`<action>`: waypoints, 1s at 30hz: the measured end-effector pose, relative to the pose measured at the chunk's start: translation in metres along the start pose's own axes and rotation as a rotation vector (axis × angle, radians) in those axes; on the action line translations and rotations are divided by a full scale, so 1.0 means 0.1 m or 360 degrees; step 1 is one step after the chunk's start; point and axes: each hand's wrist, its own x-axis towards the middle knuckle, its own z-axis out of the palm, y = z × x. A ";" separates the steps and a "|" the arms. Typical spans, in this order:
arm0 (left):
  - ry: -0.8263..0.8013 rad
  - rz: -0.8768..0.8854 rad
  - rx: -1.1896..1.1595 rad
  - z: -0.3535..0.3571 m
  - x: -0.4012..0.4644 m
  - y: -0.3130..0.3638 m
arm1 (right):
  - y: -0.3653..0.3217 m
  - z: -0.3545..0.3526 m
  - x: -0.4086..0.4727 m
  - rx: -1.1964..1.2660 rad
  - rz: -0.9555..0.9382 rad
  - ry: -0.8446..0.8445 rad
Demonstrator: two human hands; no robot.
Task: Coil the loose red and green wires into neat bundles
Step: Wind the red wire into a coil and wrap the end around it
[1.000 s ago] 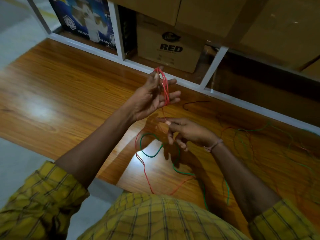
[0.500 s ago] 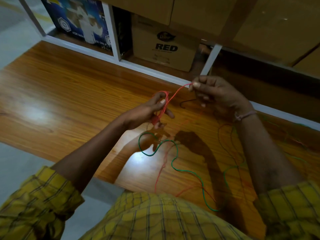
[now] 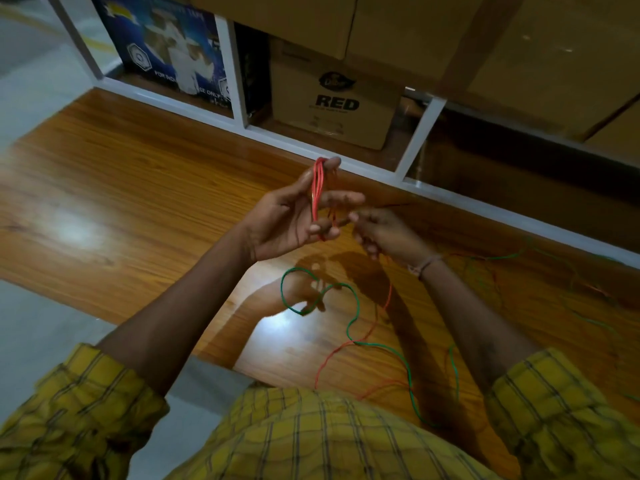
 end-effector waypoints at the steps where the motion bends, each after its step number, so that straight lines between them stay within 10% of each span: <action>1: 0.0017 0.0032 -0.0056 -0.02 0.01 0.04 | 0.07 0.09 -0.08 0.0007 0.0047 -0.0092; 10: 0.0608 0.0048 0.0243 -0.26 0.13 -0.06 | -0.19 0.34 -0.59 -0.0047 0.0216 -0.0790; 16: 0.0705 -0.0137 0.1044 -0.17 0.14 -0.16 | -0.53 -0.06 -0.61 -0.0133 0.0117 -0.0689; 22: 0.0514 -0.0280 0.1376 -0.20 0.06 -0.11 | -0.71 -0.40 -0.49 0.0292 -0.0092 -0.0428; 30: -0.0016 -0.0275 0.0560 -0.20 -0.08 -0.19 | -0.62 -0.43 -0.08 0.0312 -0.0129 -0.0024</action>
